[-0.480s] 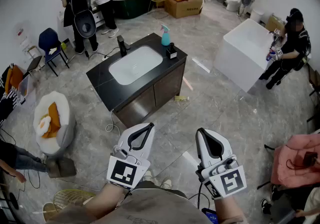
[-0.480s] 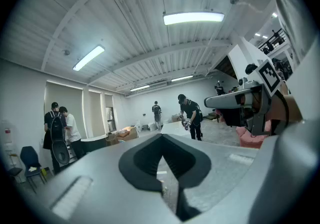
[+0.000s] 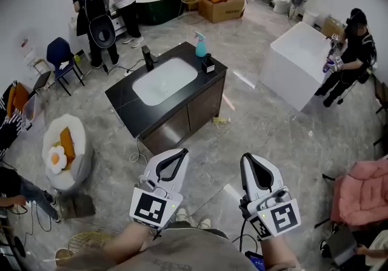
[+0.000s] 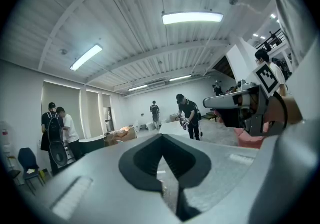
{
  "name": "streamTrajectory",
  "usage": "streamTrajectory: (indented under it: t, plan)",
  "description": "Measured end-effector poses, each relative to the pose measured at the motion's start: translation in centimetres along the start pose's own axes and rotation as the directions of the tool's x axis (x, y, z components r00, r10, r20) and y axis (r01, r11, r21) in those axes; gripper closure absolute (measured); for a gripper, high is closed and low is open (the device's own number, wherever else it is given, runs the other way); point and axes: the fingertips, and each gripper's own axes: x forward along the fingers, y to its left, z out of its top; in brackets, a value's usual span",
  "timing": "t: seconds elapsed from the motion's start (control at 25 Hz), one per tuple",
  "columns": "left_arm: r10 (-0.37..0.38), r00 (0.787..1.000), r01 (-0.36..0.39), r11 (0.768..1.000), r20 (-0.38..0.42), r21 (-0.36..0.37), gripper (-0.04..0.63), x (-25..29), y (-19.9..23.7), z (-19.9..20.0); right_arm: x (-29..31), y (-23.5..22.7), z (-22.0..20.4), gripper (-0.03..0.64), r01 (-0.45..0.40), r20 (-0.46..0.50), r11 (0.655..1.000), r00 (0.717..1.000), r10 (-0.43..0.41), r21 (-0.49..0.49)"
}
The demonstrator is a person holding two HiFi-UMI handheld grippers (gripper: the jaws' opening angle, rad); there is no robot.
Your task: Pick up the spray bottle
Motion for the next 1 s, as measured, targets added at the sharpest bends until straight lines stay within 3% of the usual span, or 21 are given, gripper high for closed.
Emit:
streamTrajectory:
  t: [0.48,0.64,0.72,0.76,1.0]
  plan:
    - [0.004,1.000,-0.003,0.999,0.001,-0.040,0.595,1.3,-2.0,0.0,-1.9,-2.2,-0.7,0.588,0.008,-0.017,1.000,1.000,-0.008,-0.015]
    - [0.039,0.999,-0.036,0.993,0.028,-0.108,0.594,1.6,-2.3,0.6,-3.0,-3.3,-0.8,0.588,0.014,-0.019,1.000,1.000,-0.015,-0.026]
    - [0.048,0.998,-0.041,0.987,0.041,-0.153,0.437,1.9,-2.3,0.8,-3.5,-3.7,-1.0,0.588,0.018,-0.025,0.999,1.000,-0.019,-0.030]
    - [0.052,0.998,-0.045,0.986,0.044,-0.161,0.403,2.0,-2.3,0.8,-3.6,-4.0,-1.2,0.588,0.021,-0.029,0.999,0.999,-0.022,-0.032]
    - [0.056,0.997,-0.051,0.993,0.050,-0.107,0.376,4.4,-2.1,0.0,-2.8,-6.3,-2.2,0.588,0.043,-0.045,0.999,0.998,-0.044,-0.034]
